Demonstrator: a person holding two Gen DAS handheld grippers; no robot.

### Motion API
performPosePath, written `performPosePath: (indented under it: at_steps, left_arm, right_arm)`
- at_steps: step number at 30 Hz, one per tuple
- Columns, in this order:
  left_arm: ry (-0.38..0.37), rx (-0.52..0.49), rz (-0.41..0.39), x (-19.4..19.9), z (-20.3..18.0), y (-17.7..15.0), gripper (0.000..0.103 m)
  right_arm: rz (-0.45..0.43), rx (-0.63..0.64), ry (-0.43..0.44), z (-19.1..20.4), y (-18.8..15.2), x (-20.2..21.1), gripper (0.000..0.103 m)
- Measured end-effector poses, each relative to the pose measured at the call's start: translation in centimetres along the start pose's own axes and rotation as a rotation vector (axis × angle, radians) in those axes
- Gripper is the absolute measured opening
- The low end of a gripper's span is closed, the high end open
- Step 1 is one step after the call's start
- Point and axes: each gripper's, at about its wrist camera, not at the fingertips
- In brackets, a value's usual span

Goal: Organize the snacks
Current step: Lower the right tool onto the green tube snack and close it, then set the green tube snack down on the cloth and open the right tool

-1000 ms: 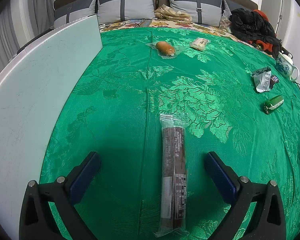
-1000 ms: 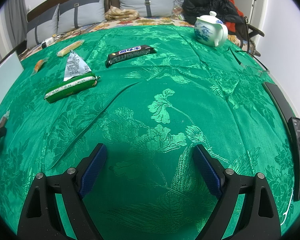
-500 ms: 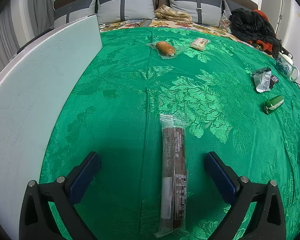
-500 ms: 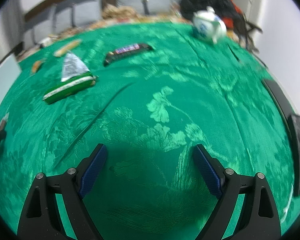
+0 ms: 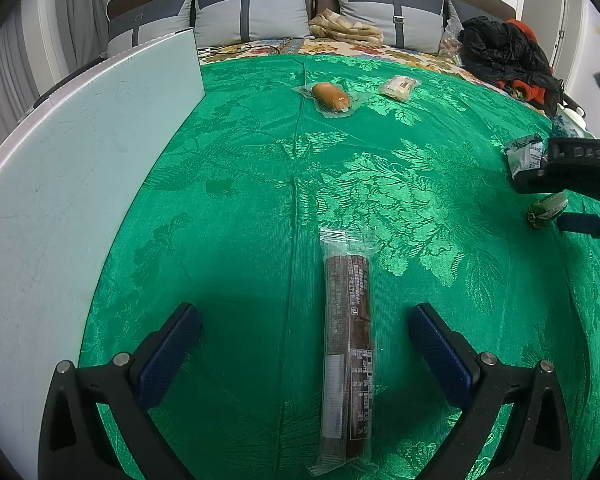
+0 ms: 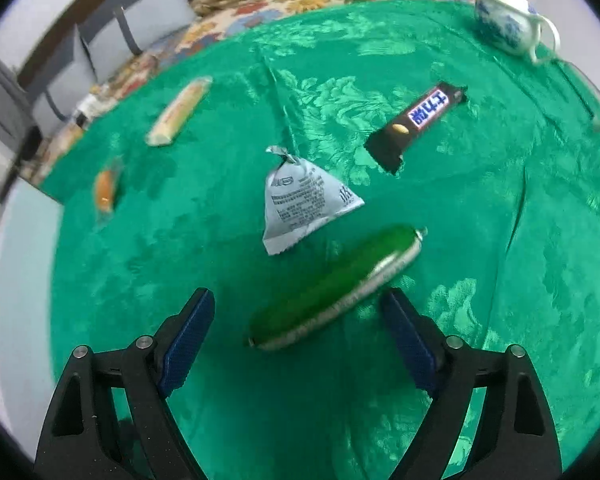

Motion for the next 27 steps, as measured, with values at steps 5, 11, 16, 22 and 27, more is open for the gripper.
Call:
performPosePath:
  at_steps: [5, 11, 16, 22, 27]
  left_arm:
    - [0.0, 0.0, 0.0, 0.0, 0.0, 0.0, 0.103]
    - [0.0, 0.0, 0.0, 0.0, 0.0, 0.0, 0.103]
    - [0.0, 0.0, 0.0, 0.0, 0.0, 0.0, 0.103]
    - [0.0, 0.0, 0.0, 0.0, 0.0, 0.0, 0.103]
    - [0.0, 0.0, 0.0, 0.0, 0.0, 0.0, 0.103]
  right_arm:
    - [-0.072, 0.171, -0.132, 1.1, -1.3, 0.3, 0.054]
    - [-0.093, 0.289, -0.047, -1.2, -2.8, 1.3, 0.024]
    - [-0.084, 0.467, 0.026, -2.9, -4.9, 2.3, 0.024]
    - [-0.087, 0.685, 0.042, -5.0, -8.3, 4.1, 0.024]
    - [-0.214, 0.703, 0.021, -5.9, -10.2, 4.5, 0.043]
Point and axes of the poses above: each gripper's, at about its wrist camera, not at the fingertips, and x roughly against the way its jaws point, z to its left, y to its top, and after that the axes turned 9 degrees about -y, right-handed
